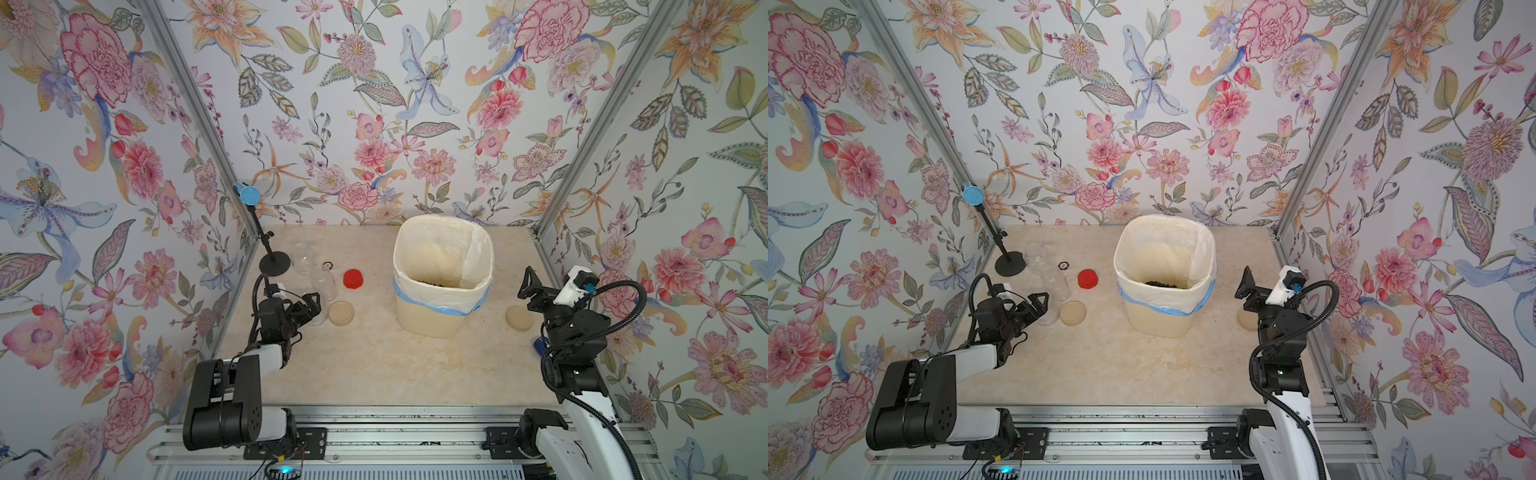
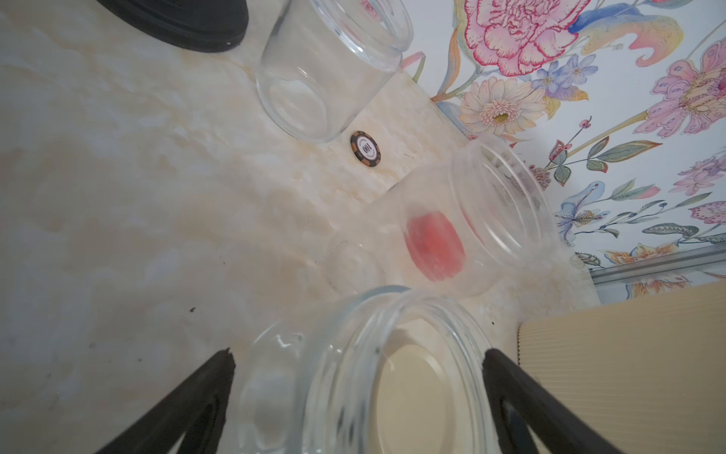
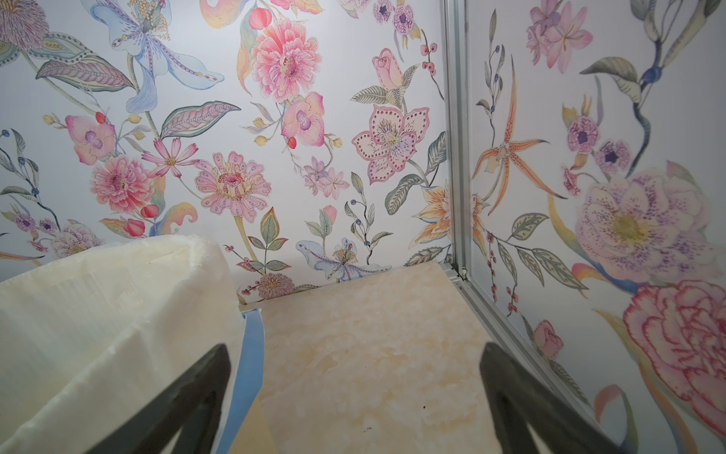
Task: Empty moldy tea leaves from jars
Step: Move the jar to the center of the board.
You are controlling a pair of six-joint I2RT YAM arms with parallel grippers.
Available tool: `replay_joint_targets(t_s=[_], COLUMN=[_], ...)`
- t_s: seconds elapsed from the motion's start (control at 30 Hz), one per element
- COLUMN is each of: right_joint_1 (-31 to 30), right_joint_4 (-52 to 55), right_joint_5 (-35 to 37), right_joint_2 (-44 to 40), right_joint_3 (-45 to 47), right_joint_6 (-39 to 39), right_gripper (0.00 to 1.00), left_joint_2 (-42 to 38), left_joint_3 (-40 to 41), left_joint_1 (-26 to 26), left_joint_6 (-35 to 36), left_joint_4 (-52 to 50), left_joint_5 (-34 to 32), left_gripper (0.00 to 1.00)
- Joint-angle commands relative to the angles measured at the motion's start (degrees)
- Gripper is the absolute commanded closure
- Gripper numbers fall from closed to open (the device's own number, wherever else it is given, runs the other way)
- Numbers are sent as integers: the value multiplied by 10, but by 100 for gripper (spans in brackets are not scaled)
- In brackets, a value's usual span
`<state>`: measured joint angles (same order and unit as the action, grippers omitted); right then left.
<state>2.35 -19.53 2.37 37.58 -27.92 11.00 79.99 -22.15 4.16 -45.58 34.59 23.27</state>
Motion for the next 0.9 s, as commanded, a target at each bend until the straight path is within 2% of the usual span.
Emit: replay_joint_targets(t_s=[0.0,0.27,0.43,0.7,0.77,0.87], right_joint_1=[3,4,4,7,10,12], right_joint_4=[-17,-18,-22,-27,-28,-45], right_joint_5=[-3,-5,-5,22,29,37], right_joint_2=[-4,-3,4,19,33,65], right_joint_3=[9,11,10,13,12,14], right_joint_6=[7,10,9,12,12,11], right_gripper=[0,0,0,0,0,0], left_joint_2=[-11,-2,-72,-169,-176,-176], left_joint_3=[-10,-16,-37,-83,-92,-86], left_joint_1=[-31,-79,-69,18,37,45], left_joint_6=[-14,-30,35,108,123,147], left_joint_4=[-6,-10,-103,-236,-253,-226], left_joint_5=[8,-2,-56,-77,-110,-202], left_gripper=[0,0,0,0,0,0])
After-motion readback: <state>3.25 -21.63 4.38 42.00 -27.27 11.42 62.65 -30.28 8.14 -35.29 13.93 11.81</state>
